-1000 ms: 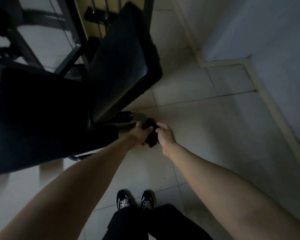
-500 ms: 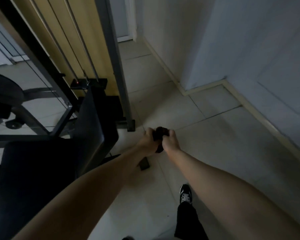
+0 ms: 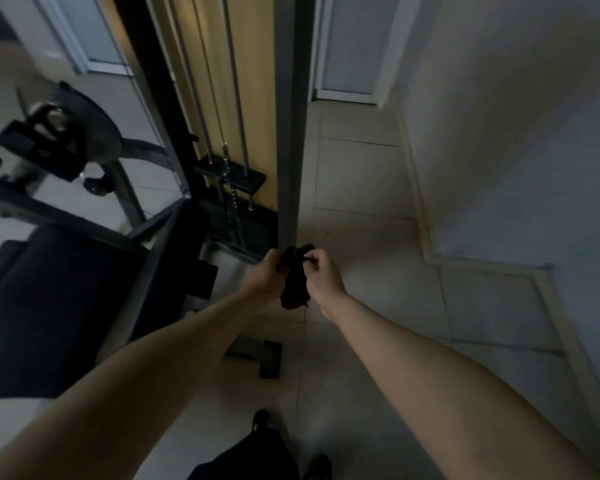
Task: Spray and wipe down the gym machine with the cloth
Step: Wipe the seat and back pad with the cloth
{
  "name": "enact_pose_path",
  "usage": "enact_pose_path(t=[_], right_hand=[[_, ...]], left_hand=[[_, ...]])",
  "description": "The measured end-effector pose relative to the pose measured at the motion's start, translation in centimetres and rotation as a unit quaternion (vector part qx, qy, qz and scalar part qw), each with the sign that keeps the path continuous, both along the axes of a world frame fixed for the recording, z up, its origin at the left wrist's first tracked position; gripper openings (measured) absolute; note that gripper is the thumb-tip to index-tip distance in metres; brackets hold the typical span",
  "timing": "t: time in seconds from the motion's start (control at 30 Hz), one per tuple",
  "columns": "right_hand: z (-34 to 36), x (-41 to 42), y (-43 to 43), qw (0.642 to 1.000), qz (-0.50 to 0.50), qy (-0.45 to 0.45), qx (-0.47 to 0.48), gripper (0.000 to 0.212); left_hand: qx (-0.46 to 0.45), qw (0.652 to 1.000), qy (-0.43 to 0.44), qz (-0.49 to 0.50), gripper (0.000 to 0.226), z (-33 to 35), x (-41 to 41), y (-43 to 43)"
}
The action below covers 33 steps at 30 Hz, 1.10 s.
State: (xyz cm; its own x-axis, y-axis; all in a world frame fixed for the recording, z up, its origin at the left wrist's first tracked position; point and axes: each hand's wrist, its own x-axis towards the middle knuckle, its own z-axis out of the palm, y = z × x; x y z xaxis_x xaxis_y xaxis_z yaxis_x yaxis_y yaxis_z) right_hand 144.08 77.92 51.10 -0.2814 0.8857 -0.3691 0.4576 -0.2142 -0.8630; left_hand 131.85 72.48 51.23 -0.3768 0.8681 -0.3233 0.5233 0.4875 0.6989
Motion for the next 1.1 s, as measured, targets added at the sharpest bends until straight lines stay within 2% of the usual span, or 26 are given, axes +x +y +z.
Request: enact_pose_path(t=[0.17, 0.37, 0.5, 0.63, 0.73, 0.93, 1.1], right_hand=[[-1.5, -5.5, 5.4, 0.997, 0.073, -0.019, -0.006, 0.013], [-3.2, -11.6, 10.6, 0.982, 0.182, -0.055, -0.019, 0.019], [-4.1, -15.9, 13.0, 0.964, 0.257, -0.053, -0.033, 0.021], [-5.9, -19.1, 15.5, 0.943, 0.324, -0.053, -0.047, 0.021], [-7.4, -20.7, 17.5, 0.931, 0.360, -0.044, -0.038, 0.022], [-13.8, -25.8, 22.2, 0.884, 0.468, -0.010, -0.024, 0.027], [-19.0, -30.1, 23.5, 0.856, 0.517, 0.020, -0.013, 0.028]], left_hand=[[0.000, 0.995, -0.036, 0.093, 0.031, -3.2, -3.9, 4.3], [-0.004, 0.970, -0.096, 0.224, 0.038, -5.6, -7.9, 7.6], [-0.029, 0.948, -0.087, 0.306, 0.020, -7.4, -10.0, 9.0], [0.025, 0.923, -0.076, 0.377, 0.012, -9.2, -10.4, 10.6], [0.039, 0.901, -0.081, 0.423, 0.013, -10.8, -10.8, 12.0], [0.072, 0.827, -0.120, 0.544, 0.018, -17.6, -13.7, 16.8], [0.079, 0.776, -0.081, 0.621, 0.020, -23.8, -16.8, 17.7]])
